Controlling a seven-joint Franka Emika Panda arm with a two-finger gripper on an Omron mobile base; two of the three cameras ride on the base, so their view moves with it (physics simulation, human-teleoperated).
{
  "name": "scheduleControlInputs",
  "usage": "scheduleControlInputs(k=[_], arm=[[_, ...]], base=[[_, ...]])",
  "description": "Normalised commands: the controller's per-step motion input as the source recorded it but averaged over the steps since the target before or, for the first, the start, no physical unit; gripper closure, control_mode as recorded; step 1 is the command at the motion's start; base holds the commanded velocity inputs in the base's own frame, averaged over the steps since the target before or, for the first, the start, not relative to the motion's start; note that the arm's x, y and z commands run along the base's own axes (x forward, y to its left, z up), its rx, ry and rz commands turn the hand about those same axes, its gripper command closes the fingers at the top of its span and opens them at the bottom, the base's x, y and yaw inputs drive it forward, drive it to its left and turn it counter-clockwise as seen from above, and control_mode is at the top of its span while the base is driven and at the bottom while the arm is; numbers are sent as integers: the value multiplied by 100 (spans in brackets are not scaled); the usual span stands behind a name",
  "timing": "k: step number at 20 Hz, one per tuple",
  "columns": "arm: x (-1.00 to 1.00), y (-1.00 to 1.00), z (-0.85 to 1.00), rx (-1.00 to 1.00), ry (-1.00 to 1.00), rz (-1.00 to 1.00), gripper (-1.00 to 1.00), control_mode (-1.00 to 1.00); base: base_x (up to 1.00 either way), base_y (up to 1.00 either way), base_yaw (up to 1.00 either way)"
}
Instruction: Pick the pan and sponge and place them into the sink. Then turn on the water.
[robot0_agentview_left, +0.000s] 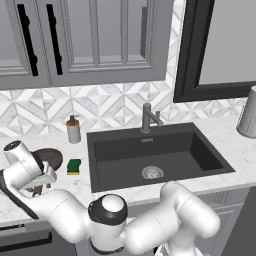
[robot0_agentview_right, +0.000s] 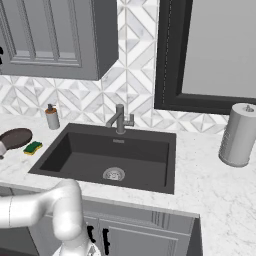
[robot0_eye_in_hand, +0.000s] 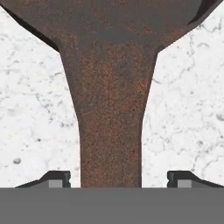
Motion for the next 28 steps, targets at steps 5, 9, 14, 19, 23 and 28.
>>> scheduleControlInputs(k=[5, 9, 14, 19, 23, 28], arm=[[-12, -20, -75, 1, -11, -4, -100, -100], [-8, -38, -99, 2, -5, -8, 100, -100], [0, -35, -100, 3, -1, -9, 100, -100], [-13, -15, -28, 8, -21, -6, 100, -100], [-56, 0, 98, 14, -36, -1, 100, -100], [-53, -52, 100, 27, -3, -18, 100, -100]], base=[[0, 0, 0], [0, 0, 0], [0, 0, 0], [0, 0, 0], [0, 0, 0], [0, 0, 0]])
